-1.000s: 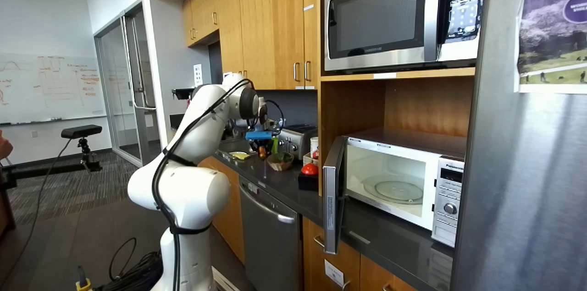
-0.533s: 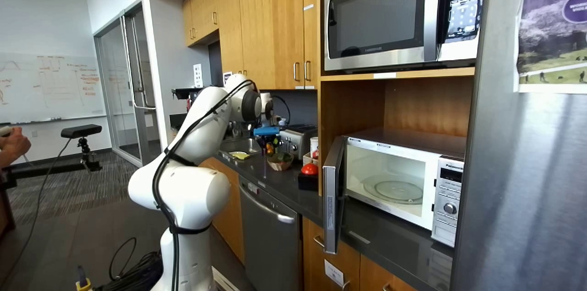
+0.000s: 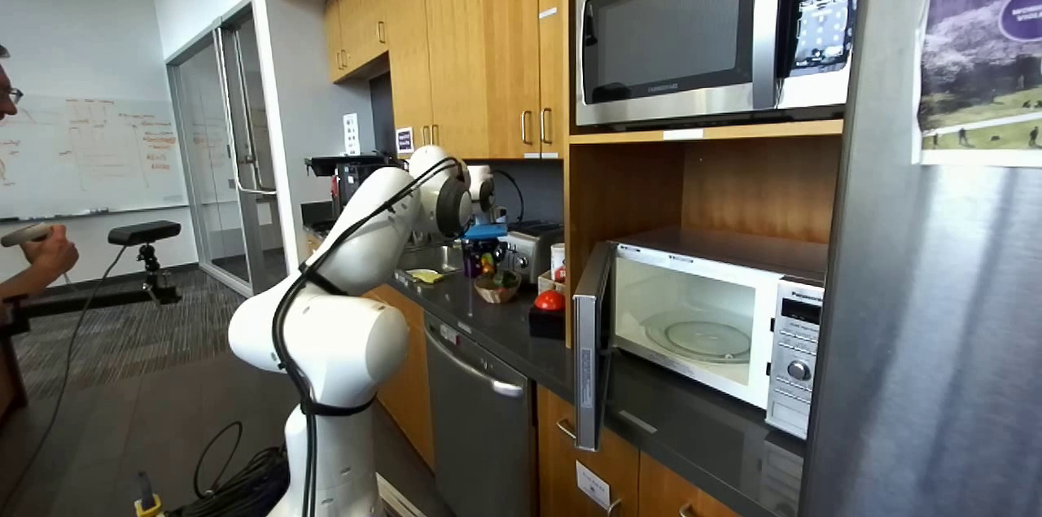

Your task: Put the carrot in the basket

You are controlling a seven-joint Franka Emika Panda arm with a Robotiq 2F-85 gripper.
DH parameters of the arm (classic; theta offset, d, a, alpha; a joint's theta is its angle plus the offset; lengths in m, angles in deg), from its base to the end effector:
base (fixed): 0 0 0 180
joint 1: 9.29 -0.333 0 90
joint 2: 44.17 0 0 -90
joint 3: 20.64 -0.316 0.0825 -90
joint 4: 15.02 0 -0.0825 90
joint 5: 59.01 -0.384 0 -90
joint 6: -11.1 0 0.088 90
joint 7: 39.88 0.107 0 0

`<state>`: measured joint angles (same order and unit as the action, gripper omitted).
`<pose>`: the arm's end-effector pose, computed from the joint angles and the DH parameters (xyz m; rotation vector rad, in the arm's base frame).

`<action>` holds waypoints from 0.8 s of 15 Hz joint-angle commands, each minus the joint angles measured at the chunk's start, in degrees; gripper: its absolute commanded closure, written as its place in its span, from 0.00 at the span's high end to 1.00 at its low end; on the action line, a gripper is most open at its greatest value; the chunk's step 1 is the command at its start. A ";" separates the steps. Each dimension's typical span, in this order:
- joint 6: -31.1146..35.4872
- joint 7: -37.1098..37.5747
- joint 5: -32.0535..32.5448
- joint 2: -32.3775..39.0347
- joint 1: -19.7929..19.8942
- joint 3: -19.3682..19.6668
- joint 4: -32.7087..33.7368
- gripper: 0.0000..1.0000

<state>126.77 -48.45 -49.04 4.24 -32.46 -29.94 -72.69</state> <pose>0.6934 0.3738 0.3677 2.9229 1.0890 0.2837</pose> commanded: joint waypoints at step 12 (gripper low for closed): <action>-12.12 0.07 -0.31 8.40 -1.67 0.23 20.03 1.00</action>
<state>117.08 -49.79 -49.27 11.88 -33.35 -29.96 -56.39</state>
